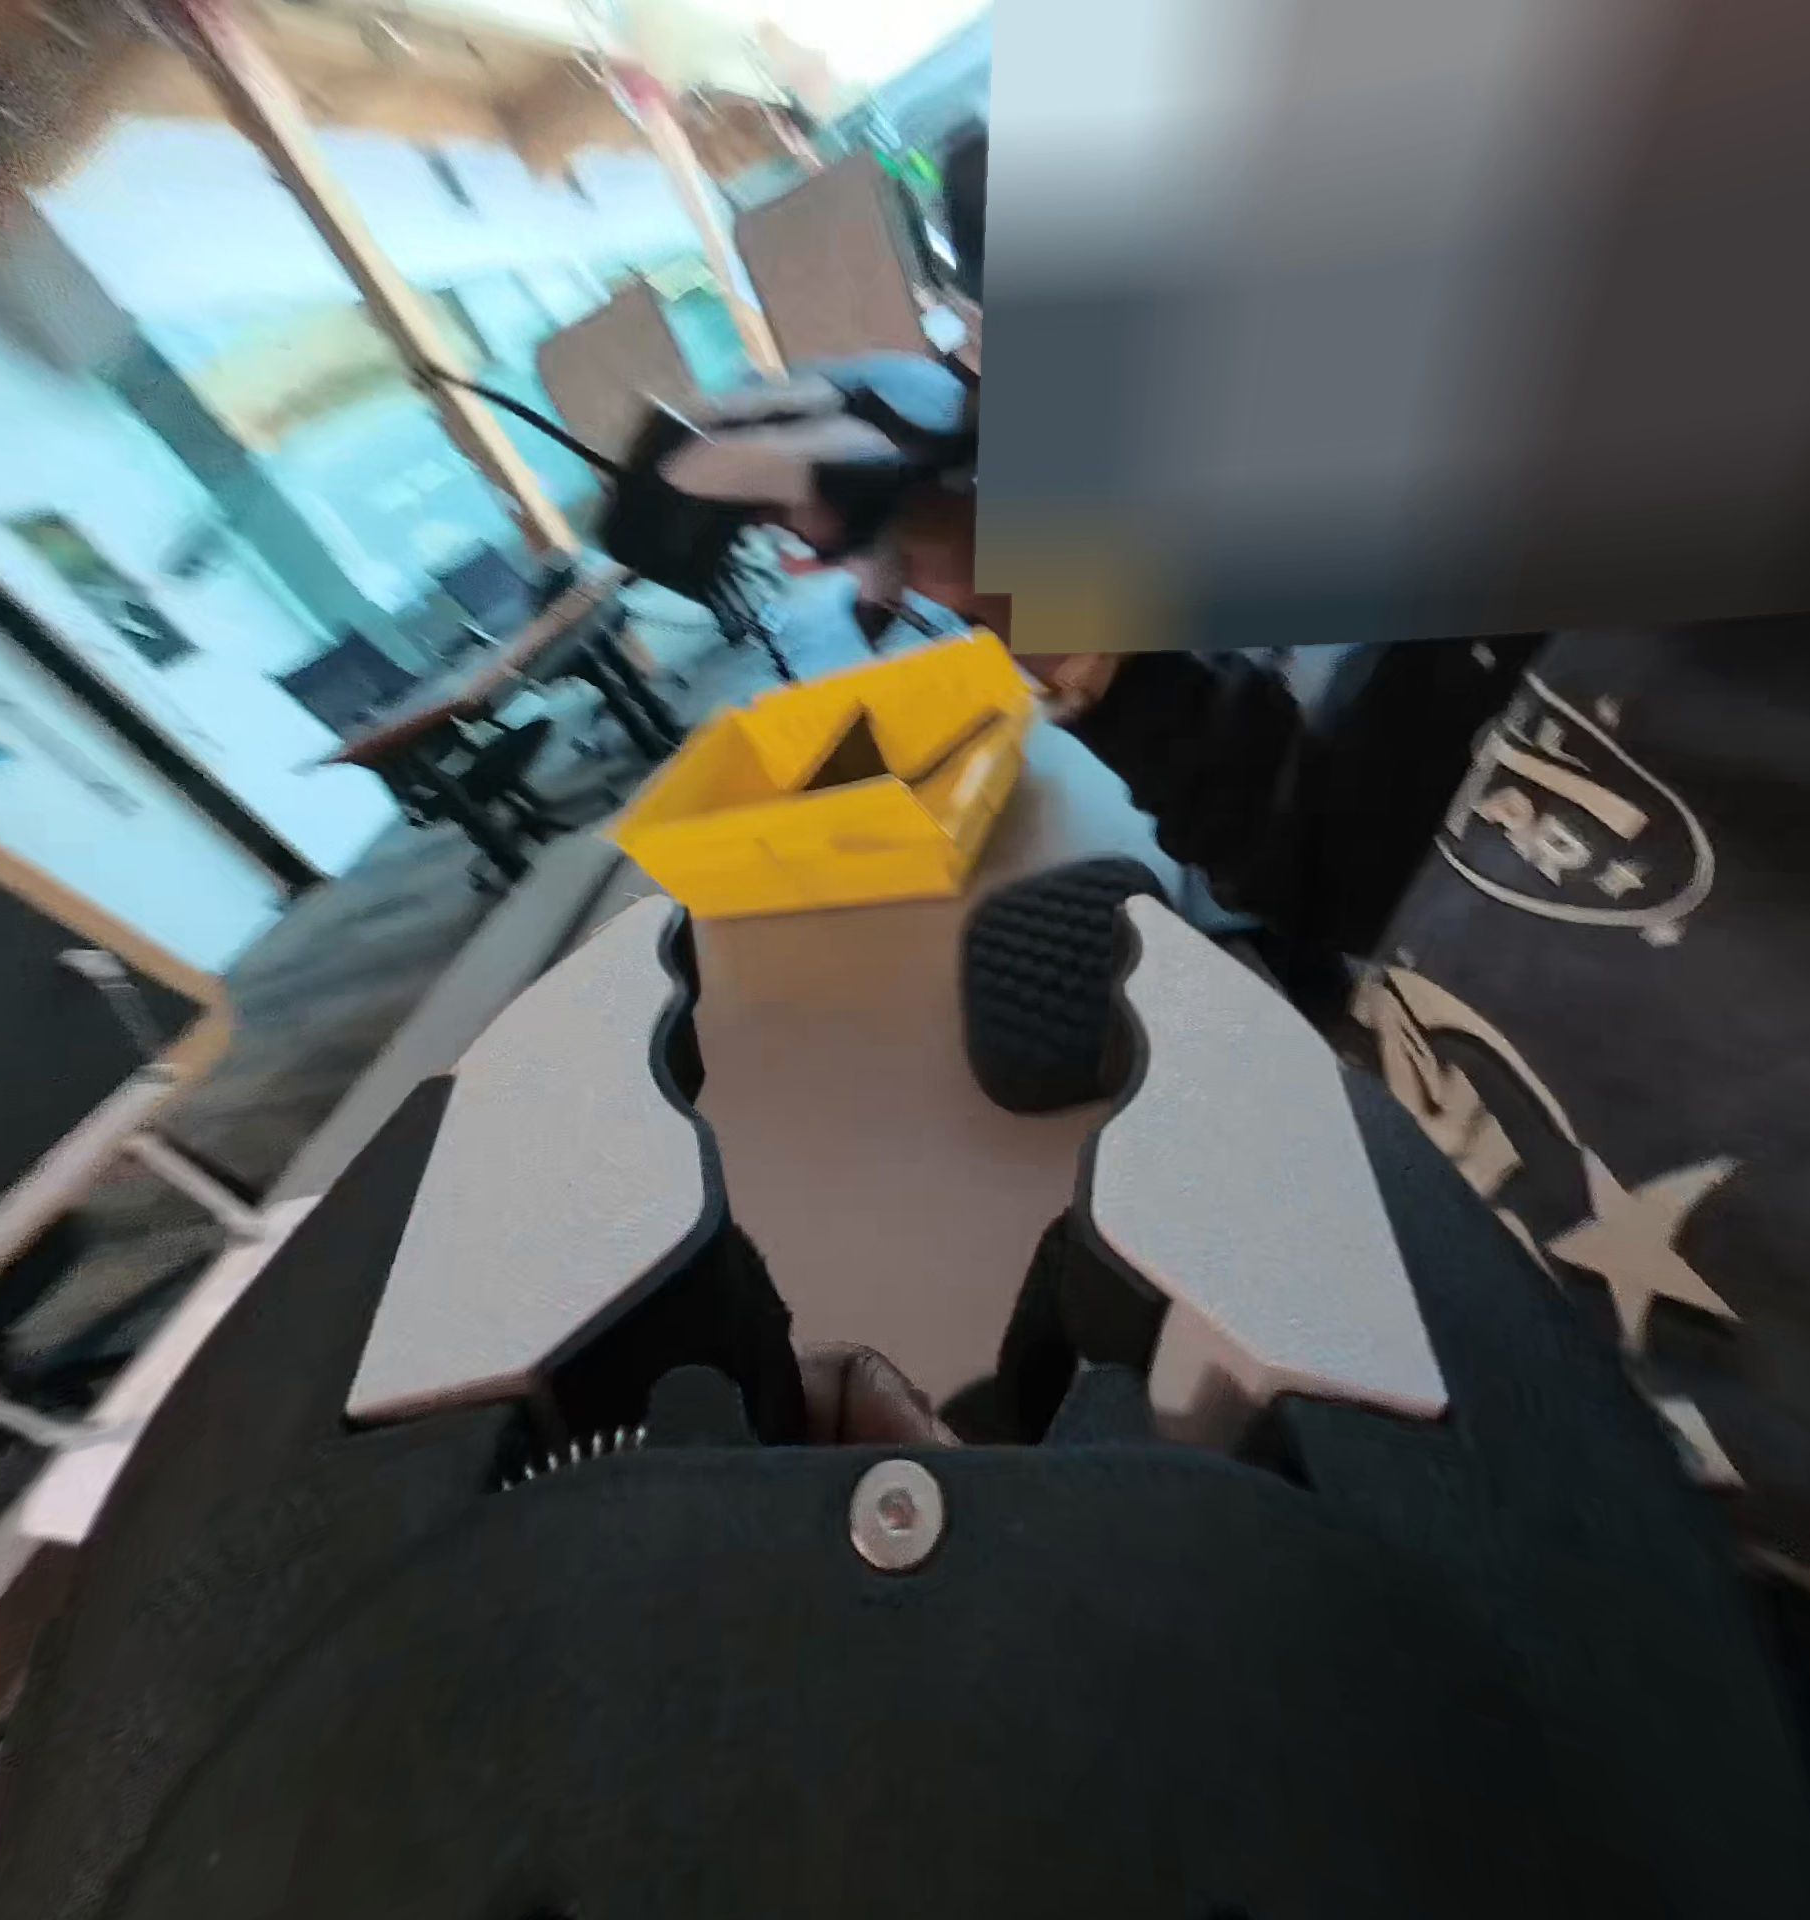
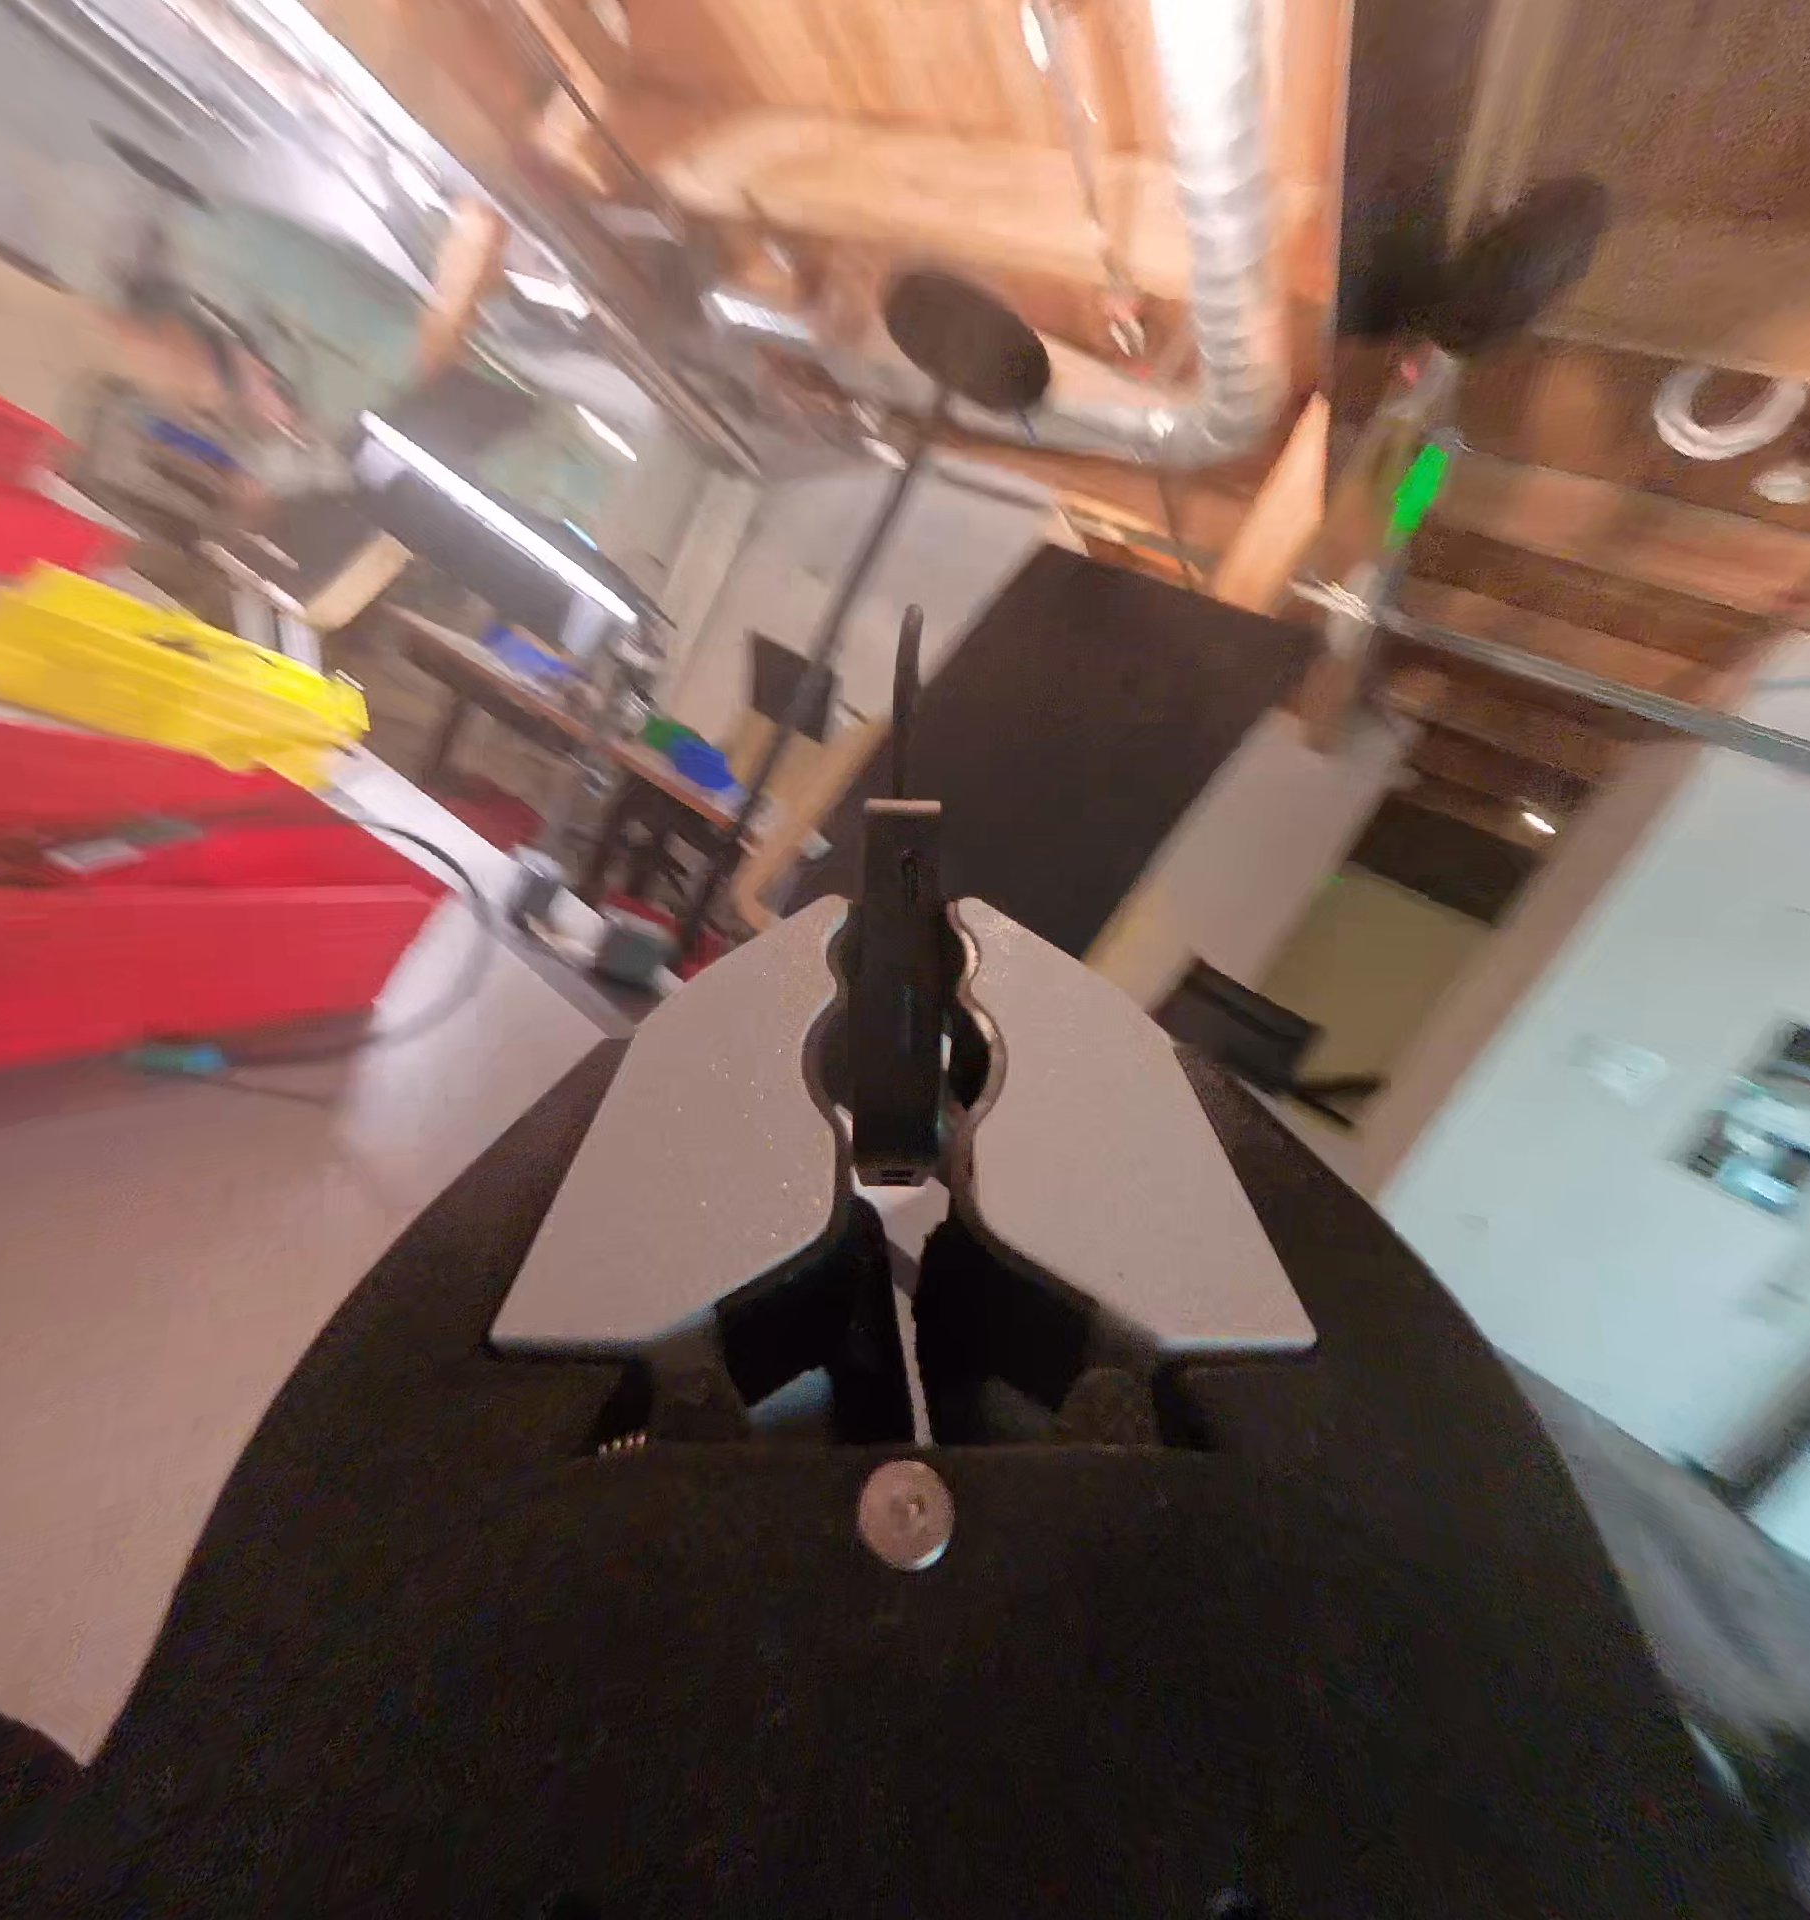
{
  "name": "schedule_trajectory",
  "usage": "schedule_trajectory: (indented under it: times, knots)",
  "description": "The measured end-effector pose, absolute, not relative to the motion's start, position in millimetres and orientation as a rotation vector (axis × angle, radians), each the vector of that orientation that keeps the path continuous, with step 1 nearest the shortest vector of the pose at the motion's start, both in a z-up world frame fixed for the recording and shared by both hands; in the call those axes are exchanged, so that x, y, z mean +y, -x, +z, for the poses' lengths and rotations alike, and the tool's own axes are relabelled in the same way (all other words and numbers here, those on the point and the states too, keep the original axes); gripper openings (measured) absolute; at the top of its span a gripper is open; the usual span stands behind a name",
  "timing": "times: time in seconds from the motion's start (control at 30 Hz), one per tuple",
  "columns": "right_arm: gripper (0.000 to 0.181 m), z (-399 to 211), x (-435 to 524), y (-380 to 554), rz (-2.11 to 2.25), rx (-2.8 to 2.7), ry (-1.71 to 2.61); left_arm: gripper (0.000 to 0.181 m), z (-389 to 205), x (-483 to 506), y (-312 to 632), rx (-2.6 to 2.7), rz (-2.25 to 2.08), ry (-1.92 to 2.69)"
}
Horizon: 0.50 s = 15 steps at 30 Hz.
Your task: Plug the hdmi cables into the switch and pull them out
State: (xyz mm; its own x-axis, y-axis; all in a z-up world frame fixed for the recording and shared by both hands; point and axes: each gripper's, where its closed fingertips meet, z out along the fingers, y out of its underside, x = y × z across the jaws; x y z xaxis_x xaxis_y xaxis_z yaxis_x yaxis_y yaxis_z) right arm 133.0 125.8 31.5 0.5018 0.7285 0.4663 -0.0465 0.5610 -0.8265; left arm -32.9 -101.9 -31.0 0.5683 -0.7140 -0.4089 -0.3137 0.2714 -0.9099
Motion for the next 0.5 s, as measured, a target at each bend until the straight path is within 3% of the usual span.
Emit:
schedule_trajectory:
  times: [0.27,0.5]
  knots:
    - [0.014,-26.7,222.9,-223.1,0.172,-0.899,1.23,0.053,40.2,-125.5,102.3,0.587,-0.26,1.022]
    - [0.014,-96.9,287.8,-250.8,-0.163,-1.021,1.425,0.049,48.1,-131.2,118.7,0.505,-0.231,0.997]
